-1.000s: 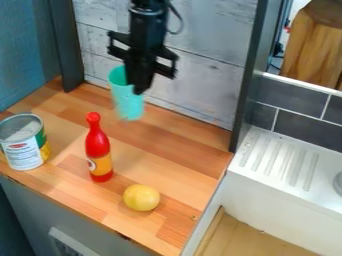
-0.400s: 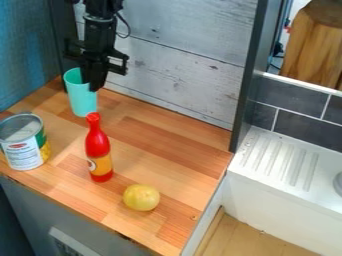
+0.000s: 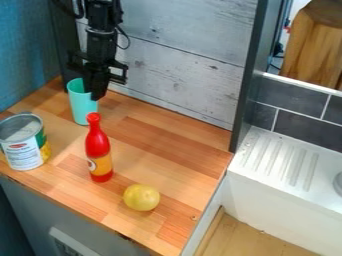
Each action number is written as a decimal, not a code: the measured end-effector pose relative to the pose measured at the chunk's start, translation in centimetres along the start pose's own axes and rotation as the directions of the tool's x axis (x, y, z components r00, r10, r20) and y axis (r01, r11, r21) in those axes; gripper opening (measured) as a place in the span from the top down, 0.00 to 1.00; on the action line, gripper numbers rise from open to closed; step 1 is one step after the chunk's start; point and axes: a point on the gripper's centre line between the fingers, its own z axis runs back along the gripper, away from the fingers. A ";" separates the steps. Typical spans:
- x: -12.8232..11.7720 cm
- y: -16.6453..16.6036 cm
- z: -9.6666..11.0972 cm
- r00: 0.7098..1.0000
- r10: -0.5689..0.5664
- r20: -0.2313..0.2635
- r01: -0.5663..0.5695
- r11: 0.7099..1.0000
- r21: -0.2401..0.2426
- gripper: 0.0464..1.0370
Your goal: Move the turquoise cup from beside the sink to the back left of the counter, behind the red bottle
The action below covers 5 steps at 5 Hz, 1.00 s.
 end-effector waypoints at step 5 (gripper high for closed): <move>-3.7 2.7 3.3 0.986 0.091 0.136 -0.084 0.995 -0.053 0.03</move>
